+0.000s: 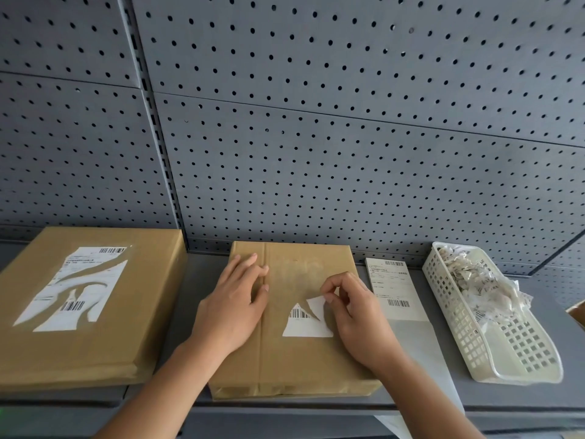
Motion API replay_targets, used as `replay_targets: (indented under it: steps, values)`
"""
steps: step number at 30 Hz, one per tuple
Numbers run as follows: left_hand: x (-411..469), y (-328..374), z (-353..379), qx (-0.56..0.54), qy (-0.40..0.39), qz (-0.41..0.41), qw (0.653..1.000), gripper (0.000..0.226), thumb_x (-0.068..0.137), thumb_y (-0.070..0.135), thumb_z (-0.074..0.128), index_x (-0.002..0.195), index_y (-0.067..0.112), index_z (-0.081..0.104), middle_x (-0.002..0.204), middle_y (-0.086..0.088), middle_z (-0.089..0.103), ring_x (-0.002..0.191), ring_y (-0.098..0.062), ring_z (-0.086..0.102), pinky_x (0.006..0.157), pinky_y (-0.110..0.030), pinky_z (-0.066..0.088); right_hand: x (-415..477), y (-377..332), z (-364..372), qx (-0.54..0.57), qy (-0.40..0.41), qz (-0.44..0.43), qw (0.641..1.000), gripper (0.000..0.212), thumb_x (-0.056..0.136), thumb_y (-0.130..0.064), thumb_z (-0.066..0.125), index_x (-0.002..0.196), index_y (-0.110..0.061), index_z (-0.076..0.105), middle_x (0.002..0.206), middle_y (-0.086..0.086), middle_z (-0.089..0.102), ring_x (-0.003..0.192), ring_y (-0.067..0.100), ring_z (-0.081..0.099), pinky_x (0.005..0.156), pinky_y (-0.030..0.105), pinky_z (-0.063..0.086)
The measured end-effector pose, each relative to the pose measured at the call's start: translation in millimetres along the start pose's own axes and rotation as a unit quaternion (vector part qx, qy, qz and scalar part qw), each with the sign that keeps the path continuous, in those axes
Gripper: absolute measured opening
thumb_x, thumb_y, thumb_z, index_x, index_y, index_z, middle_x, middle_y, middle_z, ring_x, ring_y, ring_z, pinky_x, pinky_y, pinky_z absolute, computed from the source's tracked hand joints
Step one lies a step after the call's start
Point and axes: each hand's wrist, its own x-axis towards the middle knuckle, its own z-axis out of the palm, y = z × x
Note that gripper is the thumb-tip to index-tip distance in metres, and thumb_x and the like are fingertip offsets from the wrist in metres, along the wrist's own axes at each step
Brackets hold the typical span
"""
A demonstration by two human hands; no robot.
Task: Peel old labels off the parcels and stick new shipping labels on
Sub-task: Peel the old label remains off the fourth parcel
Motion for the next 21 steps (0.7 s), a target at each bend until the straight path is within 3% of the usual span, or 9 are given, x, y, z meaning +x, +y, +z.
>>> replay_targets:
  steps: [2,8,14,18,21]
  values:
    - [-0.2,-0.3,0.0,0.000,0.000,-0.001,1.000,0.034,0.105,0.047,0.035,0.138,0.045,0.043,0.162,0.031,0.011,0.150,0.008,-0.008,0.106,-0.055,0.042,-4.1,-1.0,-2.4,0.031,0.017,0.001,0.999,0.025,0.095,0.001,0.056,0.095,-0.024,0.059,0.090,-0.021,0.055,0.076,0.010,0.050,0.069,0.013,0.038]
    - [0.4,-1.4,0.7,-0.002,-0.002,-0.001,1.000,0.034,0.105,0.047,0.034,0.137,0.045,0.043,0.162,0.031,0.012,0.150,0.007,-0.008,0.107,-0.059,0.041,-15.6,1.3,-11.2,0.098,0.071,0.018,0.993,0.031,0.098,0.003,0.052,0.099,-0.027,0.059,0.100,-0.009,0.062,0.099,0.012,0.060,0.082,0.014,0.043]
    - [1.2,-3.6,1.9,-0.004,0.002,0.007,1.000,0.033,0.105,0.048,0.034,0.136,0.046,0.044,0.162,0.031,0.012,0.150,0.007,-0.008,0.107,-0.058,0.041,-18.5,0.3,-29.8,0.125,0.129,0.015,0.984,0.033,0.097,0.008,0.050,0.097,-0.022,0.064,0.095,-0.009,0.060,0.090,0.015,0.059,0.079,0.017,0.045]
    - [2.0,-5.8,3.0,-0.002,0.002,0.008,1.000,0.036,0.104,0.049,0.033,0.138,0.045,0.043,0.162,0.030,0.012,0.151,0.006,-0.007,0.111,-0.059,0.037,-20.3,-2.3,-45.2,0.157,0.147,0.031,0.976,0.036,0.099,0.003,0.051,0.094,-0.028,0.069,0.095,-0.003,0.062,0.087,0.021,0.064,0.080,0.028,0.053]
    - [2.1,-6.0,2.6,0.005,0.001,0.007,1.000,0.036,0.105,0.050,0.033,0.139,0.046,0.043,0.162,0.030,0.012,0.151,0.006,-0.006,0.110,-0.060,0.037,-24.6,-3.4,-59.2,0.164,0.160,0.044,0.972,0.041,0.098,0.000,0.055,0.091,-0.038,0.069,0.096,-0.007,0.064,0.091,0.017,0.064,0.082,0.023,0.052]
